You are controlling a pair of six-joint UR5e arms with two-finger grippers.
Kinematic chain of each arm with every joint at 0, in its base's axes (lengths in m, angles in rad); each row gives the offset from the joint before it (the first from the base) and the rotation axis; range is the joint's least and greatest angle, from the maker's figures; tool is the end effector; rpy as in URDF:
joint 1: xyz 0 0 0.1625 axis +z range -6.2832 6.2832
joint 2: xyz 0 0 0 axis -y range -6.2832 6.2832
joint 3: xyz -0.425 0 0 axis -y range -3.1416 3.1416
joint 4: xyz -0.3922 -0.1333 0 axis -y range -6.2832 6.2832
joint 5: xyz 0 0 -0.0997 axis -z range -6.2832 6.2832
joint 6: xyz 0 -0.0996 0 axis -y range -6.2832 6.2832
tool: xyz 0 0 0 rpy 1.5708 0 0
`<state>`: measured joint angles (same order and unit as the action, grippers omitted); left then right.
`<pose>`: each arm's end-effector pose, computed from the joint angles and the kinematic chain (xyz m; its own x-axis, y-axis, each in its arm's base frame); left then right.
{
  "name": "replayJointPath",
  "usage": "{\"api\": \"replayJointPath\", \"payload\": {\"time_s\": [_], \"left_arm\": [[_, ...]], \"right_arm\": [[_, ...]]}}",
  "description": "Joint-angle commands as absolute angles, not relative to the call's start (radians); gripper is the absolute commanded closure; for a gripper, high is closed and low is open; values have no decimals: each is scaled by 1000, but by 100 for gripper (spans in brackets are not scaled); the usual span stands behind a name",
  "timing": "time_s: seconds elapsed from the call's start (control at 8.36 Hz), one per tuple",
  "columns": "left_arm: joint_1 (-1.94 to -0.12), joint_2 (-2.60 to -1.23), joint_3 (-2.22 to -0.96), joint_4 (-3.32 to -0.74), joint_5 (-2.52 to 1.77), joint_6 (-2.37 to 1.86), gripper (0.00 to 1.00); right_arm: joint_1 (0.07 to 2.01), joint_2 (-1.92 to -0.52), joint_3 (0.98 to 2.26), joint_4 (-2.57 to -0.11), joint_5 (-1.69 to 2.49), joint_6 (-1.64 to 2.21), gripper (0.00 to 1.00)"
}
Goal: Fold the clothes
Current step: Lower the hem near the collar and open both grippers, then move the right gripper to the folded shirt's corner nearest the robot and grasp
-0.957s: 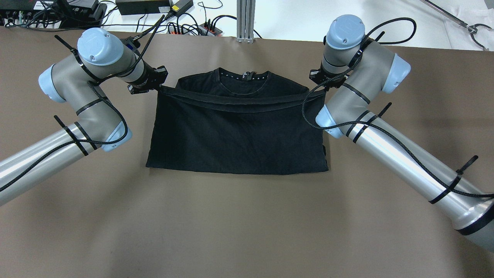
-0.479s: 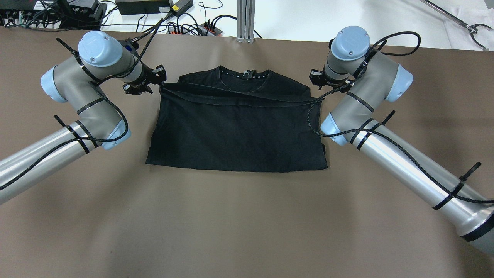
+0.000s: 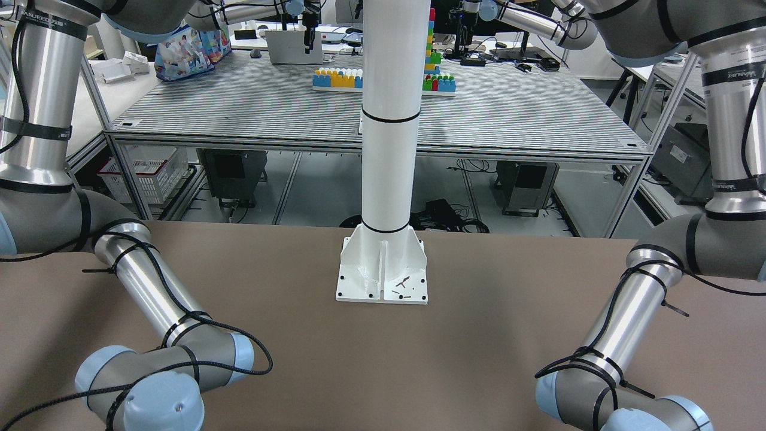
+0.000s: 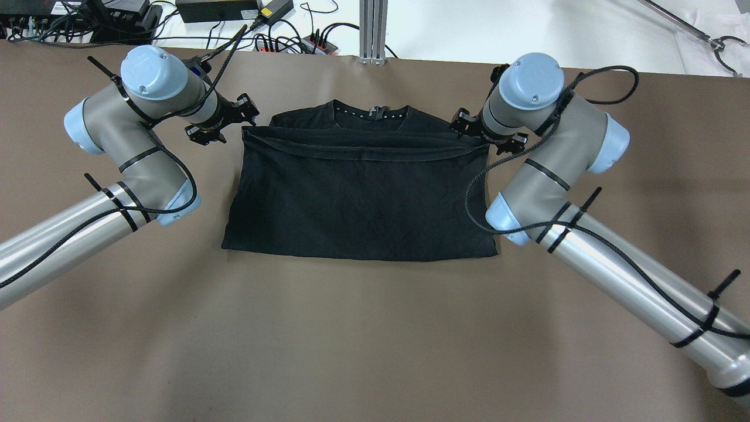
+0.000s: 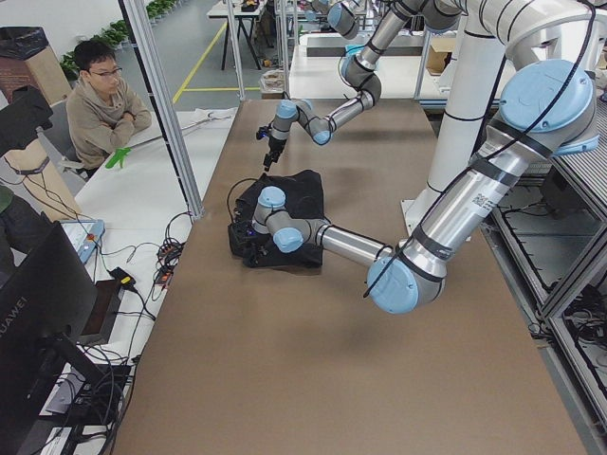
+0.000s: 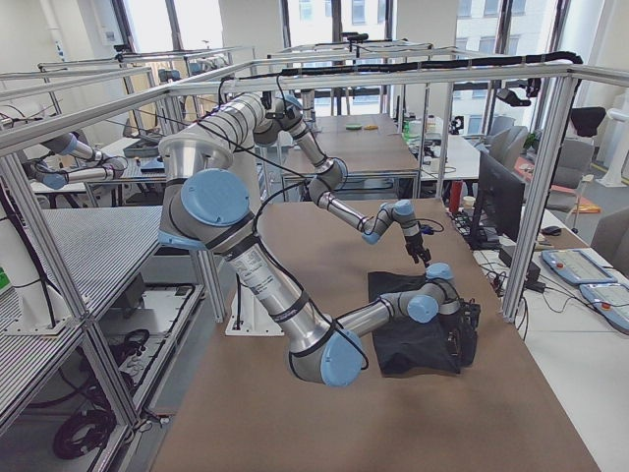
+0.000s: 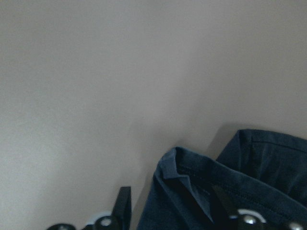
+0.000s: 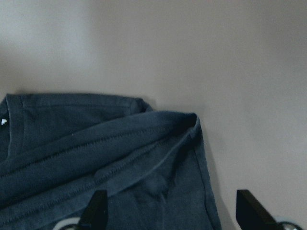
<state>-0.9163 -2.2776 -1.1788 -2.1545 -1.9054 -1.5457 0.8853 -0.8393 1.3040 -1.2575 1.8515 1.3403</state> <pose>0.3978 -0.6837 0.3448 0.3939 -0.4744 -0.7873 0.5832 0.7910 -0.1848 -0.4073 -0.6651 0.3012 0.5808 0.3635 0.7284 -0.5013 0.8647 -0.0318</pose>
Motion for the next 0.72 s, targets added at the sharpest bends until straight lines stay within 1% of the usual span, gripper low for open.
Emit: {"api": "replayJointPath", "payload": {"time_s": [0.0,0.12,0.24,0.48,0.6], "left_arm": [[-916,-2289,-1180,-2154,-1905,-1562,20],[-917,-2296,-1181,-2154,-1905,-1563,20],[-916,-2299,-1180,-2151,-1904,-1562,20],[-916,-2302,-1180,-2149,-1904,-1563,20],[-917,-2301,-1180,-2149,-1904,-1565,20]], "right_arm": [[829,-1062,1596,-1250,1861,1408,6],[796,-1169,1711,-1246,1859,1426,6],[760,-1251,1782,-1230,1856,1466,6],[672,-1348,1773,-1035,1850,1589,6],[658,-1362,1770,-981,1845,1610,6]]}}
